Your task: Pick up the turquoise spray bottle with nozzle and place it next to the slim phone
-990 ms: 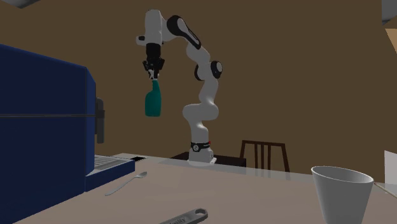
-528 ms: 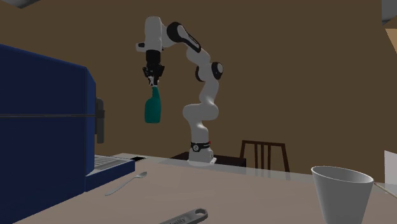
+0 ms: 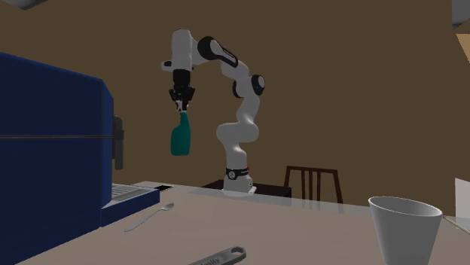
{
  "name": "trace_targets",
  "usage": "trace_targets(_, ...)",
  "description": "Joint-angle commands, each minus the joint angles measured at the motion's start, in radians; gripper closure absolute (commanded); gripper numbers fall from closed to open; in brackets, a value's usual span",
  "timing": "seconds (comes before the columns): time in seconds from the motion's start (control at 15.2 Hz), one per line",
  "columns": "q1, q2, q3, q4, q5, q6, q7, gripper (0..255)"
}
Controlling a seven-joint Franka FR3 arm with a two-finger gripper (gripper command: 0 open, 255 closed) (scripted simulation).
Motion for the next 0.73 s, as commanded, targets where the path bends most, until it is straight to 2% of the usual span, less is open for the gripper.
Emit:
trace_targets(0.0, -0.001, -0.005, -0.003, -0.028, -0.002, 0.024, 0.001, 255)
trace_targets(0.66, -0.008, -0.030, -0.017, -0.178, -0.017, 0.149, 0.008, 255)
